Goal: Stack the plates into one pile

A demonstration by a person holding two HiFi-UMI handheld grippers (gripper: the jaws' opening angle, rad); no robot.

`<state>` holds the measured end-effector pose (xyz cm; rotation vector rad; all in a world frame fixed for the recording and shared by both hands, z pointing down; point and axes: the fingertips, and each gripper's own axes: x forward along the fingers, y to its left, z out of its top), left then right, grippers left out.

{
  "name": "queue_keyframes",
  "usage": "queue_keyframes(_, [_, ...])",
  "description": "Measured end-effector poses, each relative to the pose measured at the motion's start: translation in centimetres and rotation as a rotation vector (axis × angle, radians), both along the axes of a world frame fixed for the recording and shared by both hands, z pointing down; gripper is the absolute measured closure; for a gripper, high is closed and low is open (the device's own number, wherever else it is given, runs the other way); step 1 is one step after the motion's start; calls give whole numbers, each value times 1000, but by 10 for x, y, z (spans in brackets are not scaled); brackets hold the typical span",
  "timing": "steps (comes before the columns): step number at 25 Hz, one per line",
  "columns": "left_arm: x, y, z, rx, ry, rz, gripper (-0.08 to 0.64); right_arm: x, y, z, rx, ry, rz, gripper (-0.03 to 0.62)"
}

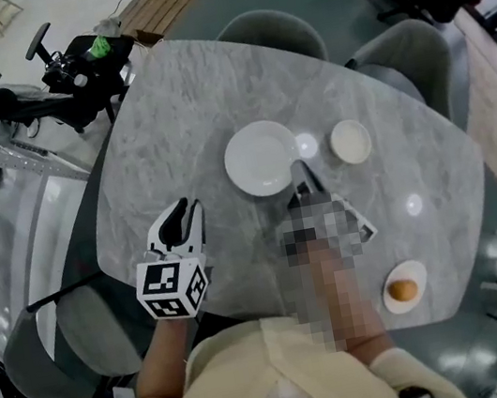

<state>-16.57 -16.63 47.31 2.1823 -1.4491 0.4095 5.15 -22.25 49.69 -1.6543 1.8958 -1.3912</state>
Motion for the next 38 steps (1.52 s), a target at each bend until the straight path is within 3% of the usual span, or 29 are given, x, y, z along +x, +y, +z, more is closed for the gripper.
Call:
queue_keyframes(9, [-2,-1,7,-15,-5,1,474,5,1,32,-80,85,25,578])
queue_keyframes(22, [3,2,0,0,-1,21,474,7,9,60,-174,419,-116,534])
queue_keyframes(27, [-1,7,-4,11,-2,22,474,4,11,53,-147,530,-161,492])
queue_keyframes(32, [-3,17,-9,24,-1,14,474,-8,12,33,-50,686,-255,457])
queue_keyframes(38, [-2,26,-24,54,5,2,474,-13,30,3,19,671,-292,457])
